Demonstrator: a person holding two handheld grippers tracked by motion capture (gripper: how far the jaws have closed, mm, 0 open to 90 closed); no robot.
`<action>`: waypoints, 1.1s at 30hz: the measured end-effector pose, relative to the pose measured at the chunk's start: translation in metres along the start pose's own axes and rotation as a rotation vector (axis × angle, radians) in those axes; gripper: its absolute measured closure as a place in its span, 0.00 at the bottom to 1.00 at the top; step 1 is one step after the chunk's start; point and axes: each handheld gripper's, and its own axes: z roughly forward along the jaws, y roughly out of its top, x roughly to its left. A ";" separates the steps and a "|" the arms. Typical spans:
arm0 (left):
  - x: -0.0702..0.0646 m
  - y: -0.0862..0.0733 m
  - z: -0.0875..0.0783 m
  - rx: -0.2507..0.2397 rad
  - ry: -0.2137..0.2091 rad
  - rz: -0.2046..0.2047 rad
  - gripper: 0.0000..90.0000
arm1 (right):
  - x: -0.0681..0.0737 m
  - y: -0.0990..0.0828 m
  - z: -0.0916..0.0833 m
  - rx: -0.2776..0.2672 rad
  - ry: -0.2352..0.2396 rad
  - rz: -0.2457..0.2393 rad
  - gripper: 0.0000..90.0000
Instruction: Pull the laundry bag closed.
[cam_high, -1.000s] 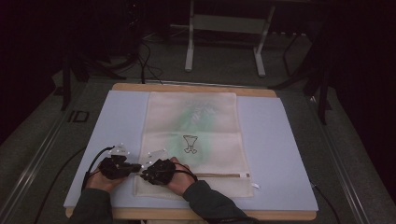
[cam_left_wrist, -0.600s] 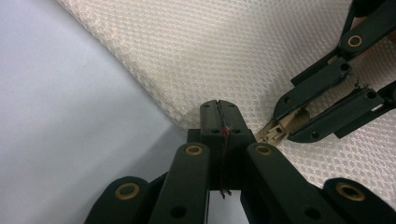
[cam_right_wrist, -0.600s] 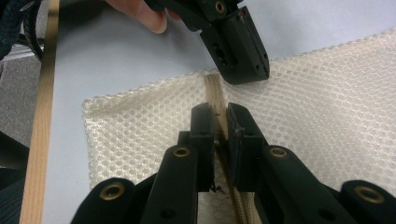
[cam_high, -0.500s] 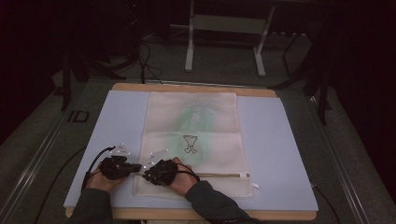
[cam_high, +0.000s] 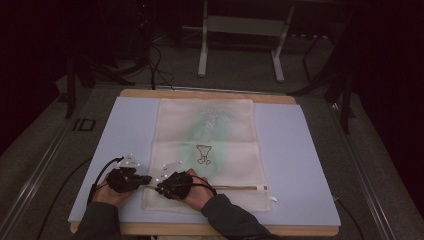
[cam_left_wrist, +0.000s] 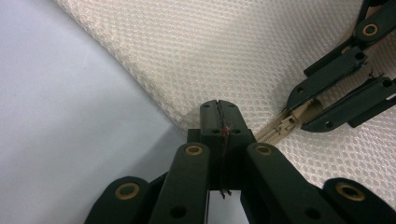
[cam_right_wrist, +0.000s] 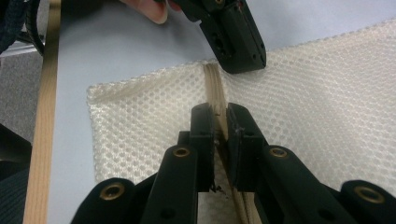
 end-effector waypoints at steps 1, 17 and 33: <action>0.000 0.000 0.000 -0.001 -0.001 -0.001 1.00 | 0.000 0.000 -0.001 0.001 0.001 -0.003 0.91; 0.000 0.000 0.000 -0.002 -0.001 -0.003 1.00 | -0.002 -0.008 -0.010 0.013 -0.003 -0.003 0.91; -0.001 0.000 0.000 0.002 0.004 -0.001 1.00 | -0.004 -0.019 -0.021 0.014 -0.013 -0.009 0.91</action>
